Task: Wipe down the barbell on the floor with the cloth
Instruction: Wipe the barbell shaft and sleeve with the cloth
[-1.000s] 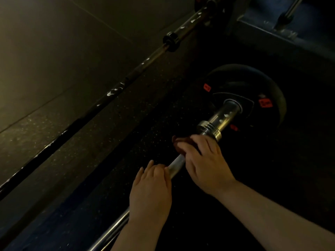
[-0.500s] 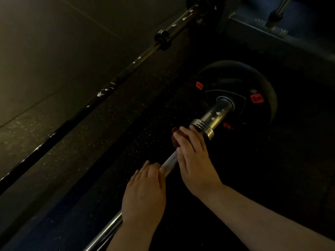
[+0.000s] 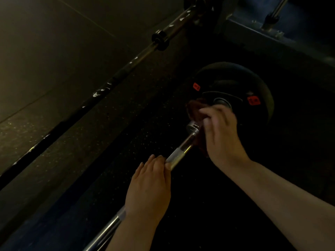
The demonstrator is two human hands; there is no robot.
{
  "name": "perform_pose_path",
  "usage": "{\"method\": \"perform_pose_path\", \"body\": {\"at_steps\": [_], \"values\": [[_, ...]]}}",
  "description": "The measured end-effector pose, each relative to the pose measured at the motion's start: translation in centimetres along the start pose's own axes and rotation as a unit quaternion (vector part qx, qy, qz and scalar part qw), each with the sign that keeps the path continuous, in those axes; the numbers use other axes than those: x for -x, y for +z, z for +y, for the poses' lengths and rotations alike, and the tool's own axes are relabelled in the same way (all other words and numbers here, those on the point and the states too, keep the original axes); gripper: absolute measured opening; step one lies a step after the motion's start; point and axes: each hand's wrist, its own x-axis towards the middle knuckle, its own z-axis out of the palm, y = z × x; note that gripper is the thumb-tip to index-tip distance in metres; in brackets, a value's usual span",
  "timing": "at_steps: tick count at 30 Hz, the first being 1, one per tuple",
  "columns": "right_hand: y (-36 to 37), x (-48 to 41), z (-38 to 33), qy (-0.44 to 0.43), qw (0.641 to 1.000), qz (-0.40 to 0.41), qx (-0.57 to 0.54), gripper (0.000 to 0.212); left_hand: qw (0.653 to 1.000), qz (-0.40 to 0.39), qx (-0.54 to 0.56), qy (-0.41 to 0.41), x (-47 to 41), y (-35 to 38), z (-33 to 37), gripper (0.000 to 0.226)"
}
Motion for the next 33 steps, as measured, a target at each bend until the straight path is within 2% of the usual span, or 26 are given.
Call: {"method": "perform_pose_path", "body": {"at_steps": [2,4,6,7,8,9,10,11,13,18,21,23,25,27,29,33], "values": [[0.7,0.5,0.3,-0.059,0.994,-0.073,0.057,0.036,1.0,-0.002,-0.004,-0.007,0.0,-0.1,0.4,0.053],[1.0,0.7,0.2,-0.062,0.993,-0.087,0.053,0.037,1.0,0.003,-0.002,-0.01,0.1,-0.2,0.7,0.052],[-0.1,-0.2,0.2,0.027,0.999,-0.008,-0.043,0.035,1.0,0.003,0.009,-0.005,0.5,-0.3,0.7,0.051],[-0.9,-0.9,0.4,0.052,0.994,0.061,-0.074,0.034,1.0,0.001,0.013,-0.003,0.6,-0.4,0.6,0.052],[-1.6,-1.4,0.6,0.051,0.99,0.114,-0.068,0.035,1.0,0.0,0.014,-0.001,0.6,-0.5,0.6,0.052],[-2.2,-1.8,1.2,0.034,0.991,0.121,-0.047,0.038,1.0,0.002,0.013,-0.001,0.6,-0.6,0.6,0.051],[-2.3,-1.9,1.9,0.017,0.995,0.085,-0.04,0.041,1.0,0.004,0.012,-0.002,0.6,-0.6,0.7,0.051],[-2.3,-2.1,2.3,0.011,0.999,0.016,-0.045,0.044,1.0,0.005,0.011,-0.003,0.6,-0.6,0.7,0.05],[-1.4,-1.8,3.1,0.013,0.993,-0.091,-0.068,0.04,1.0,-0.001,0.01,-0.011,0.4,-0.6,0.8,0.048],[-1.3,-2.2,5.3,0.0,0.984,-0.173,-0.052,0.034,1.0,0.01,0.0,0.018,-1.4,-0.4,1.4,0.046],[-1.3,-2.6,6.0,0.059,0.99,-0.115,-0.056,0.035,0.998,0.023,0.036,0.036,-2.2,-0.3,2.5,0.049],[-0.4,-1.9,4.6,0.112,0.985,-0.084,-0.105,0.034,0.999,0.019,0.029,0.034,-2.2,-0.2,2.8,0.051],[-0.1,-0.9,3.6,0.082,0.982,-0.116,-0.125,0.034,1.0,0.011,0.012,0.027,-2.2,-0.2,2.8,0.052],[-1.3,-1.0,4.3,0.032,0.979,-0.181,-0.092,0.038,0.999,0.008,0.01,0.031,-2.1,-0.2,2.6,0.052],[-2.4,-2.3,5.8,0.032,0.977,-0.205,-0.053,0.042,0.999,0.013,0.013,0.038,-1.9,-0.2,2.5,0.051],[-1.5,-3.0,4.5,0.147,0.975,-0.107,-0.129,0.041,0.999,0.016,0.02,0.039,-2.0,-0.4,2.7,0.052]]}}
